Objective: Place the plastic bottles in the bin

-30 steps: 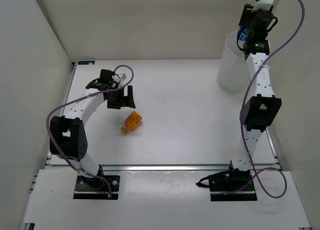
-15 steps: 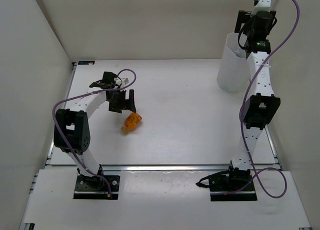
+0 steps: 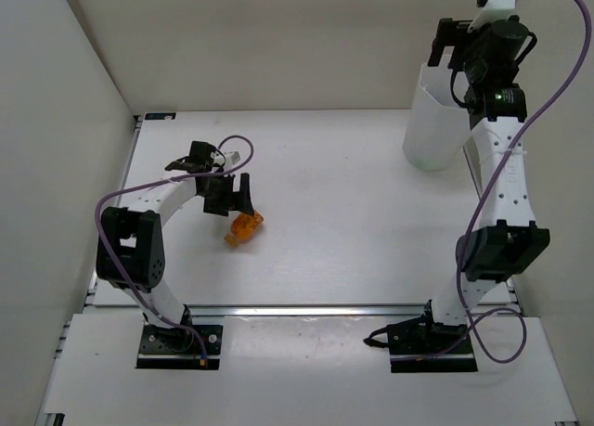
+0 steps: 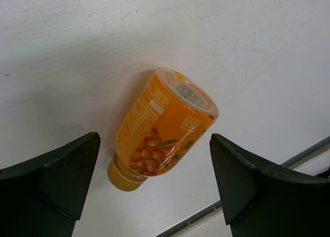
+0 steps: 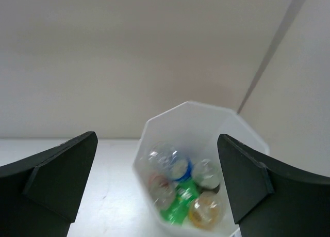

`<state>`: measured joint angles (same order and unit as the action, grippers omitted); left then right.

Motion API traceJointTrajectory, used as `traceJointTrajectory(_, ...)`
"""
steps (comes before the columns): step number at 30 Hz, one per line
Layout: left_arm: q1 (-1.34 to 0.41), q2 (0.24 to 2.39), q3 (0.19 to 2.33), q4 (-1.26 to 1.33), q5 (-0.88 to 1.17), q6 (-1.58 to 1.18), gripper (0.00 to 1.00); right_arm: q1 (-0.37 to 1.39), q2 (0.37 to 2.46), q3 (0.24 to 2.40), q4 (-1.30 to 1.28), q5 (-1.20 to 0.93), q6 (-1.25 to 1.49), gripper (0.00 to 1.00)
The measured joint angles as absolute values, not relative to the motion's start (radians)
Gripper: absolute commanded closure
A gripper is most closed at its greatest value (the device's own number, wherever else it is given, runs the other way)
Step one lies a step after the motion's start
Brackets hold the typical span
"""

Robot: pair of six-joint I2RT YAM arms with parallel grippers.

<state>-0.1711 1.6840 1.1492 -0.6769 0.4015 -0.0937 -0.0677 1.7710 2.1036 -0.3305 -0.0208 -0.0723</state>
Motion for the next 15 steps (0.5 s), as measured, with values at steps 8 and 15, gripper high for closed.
traceJointTrajectory(8, -0.207, 1.637, 1.034, -0.612, 0.365, -0.107, 0.01, 0.012, 1.449, 1.594, -0.321, -0.139, 0.088, 0.01)
traceJointTrajectory(15, -0.255, 1.64, 0.946, -0.597, 0.315, -0.144, 0.25, 0.132, 1.327, 1.35, -0.35, -0.236, 0.196, 0.0)
